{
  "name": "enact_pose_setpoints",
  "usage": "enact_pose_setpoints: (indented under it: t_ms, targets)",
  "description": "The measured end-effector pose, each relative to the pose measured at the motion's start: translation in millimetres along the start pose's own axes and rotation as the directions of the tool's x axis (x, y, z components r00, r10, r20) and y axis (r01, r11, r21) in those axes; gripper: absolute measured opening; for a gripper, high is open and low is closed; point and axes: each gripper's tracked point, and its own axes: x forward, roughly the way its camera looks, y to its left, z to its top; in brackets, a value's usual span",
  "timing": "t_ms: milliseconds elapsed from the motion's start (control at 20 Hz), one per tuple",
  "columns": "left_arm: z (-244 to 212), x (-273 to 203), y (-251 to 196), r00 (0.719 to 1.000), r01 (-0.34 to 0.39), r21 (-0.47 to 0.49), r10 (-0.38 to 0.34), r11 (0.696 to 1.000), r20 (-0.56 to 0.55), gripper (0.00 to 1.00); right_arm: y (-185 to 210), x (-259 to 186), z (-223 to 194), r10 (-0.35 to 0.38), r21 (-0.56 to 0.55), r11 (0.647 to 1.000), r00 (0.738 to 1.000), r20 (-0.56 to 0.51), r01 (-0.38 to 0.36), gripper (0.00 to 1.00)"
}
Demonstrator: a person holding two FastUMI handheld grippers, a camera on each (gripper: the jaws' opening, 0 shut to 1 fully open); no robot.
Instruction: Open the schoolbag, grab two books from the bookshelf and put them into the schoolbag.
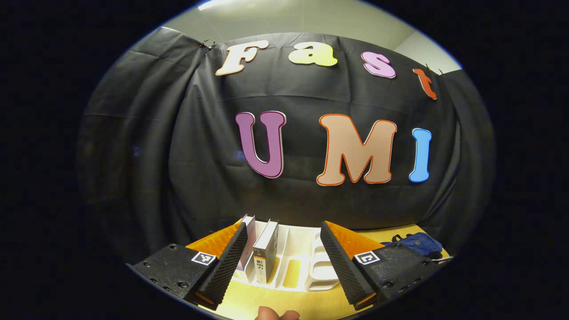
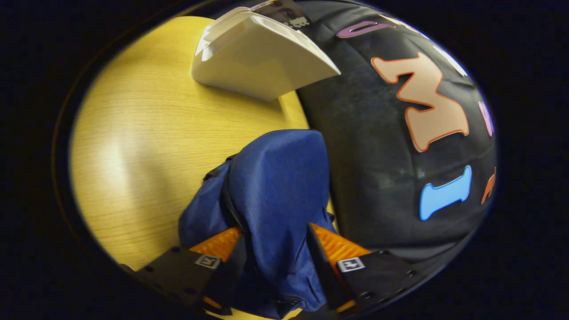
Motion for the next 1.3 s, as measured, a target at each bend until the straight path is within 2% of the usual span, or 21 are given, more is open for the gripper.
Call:
enact_pose_setpoints:
  t_ms: [100, 150, 250, 350, 550, 600, 650, 750, 900, 1100, 1200, 1300]
  targets:
    - [-2, -1, 2, 1.000, -0.006, -0.006, 0.006, 1.000, -0.004, 0.96, 4, 3, 0, 0.014, 0.003, 1.000, 1.000, -0.002, -0.013, 0.25]
    - [-2, -1, 3, 1.000, -0.009, -0.011, 0.009, 1.000, -0.005, 0.96, 9, 4, -5, 0.036, 0.029, 0.999, 0.999, -0.028, -0.035, 0.14]
    - [-3, -1, 6, 1.000, -0.014, -0.022, 0.014, 1.000, -0.013, 0.97, 18, 4, -15, 0.100, 0.108, 0.990, 0.991, -0.087, -0.091, 0.18]
    - [-5, -1, 9, 1.000, -0.022, -0.039, 0.021, 0.999, -0.021, 0.98, 17, 8, -16, 0.137, 0.195, 0.974, 0.985, -0.108, -0.114, 0.05]
    - [-5, 0, 16, 0.999, -0.034, -0.049, 0.033, 0.998, -0.022, 0.97, 14, 13, -20, 0.195, 0.307, 0.941, 0.969, -0.148, -0.143, 0.08]
    - [-6, 0, 16, 0.999, -0.035, -0.048, 0.034, 0.998, -0.023, 0.97, 13, 13, -18, 0.214, 0.354, 0.923, 0.967, -0.142, -0.152, 0.05]
    - [-6, 1, 16, 0.999, -0.034, -0.050, 0.032, 0.998, -0.026, 0.97, 12, 11, -19, 0.237, 0.405, 0.900, 0.961, -0.139, -0.163, 0.01]
    - [-10, 1, 16, 0.999, -0.029, -0.057, 0.027, 0.998, -0.038, 0.97, 3, 9, -16, 0.255, 0.496, 0.852, 0.960, -0.115, -0.167, 0.04]
    - [-11, 5, 14, 0.999, -0.020, -0.053, 0.018, 0.998, -0.040, 0.98, -20, 2, -9, 0.237, 0.611, 0.776, 0.970, -0.053, -0.156, 0.05]
    - [-6, 18, 23, 0.999, -0.022, 0.014, 0.022, 1.000, -0.024, 0.98, -57, -13, -6, 0.204, 0.742, 0.655, 0.979, 0.007, -0.142, 0.03]
    - [-5, 22, 26, 1.000, -0.020, 0.031, 0.021, 0.999, -0.022, 0.97, -80, -18, -8, 0.173, 0.811, 0.571, 0.984, 0.033, -0.128, 0.04]
    - [-5, 26, 28, 1.000, -0.020, 0.038, 0.021, 0.999, -0.021, 0.97, -100, -24, -15, 0.141, 0.880, 0.461, 0.989, 0.052, -0.112, 0.03]
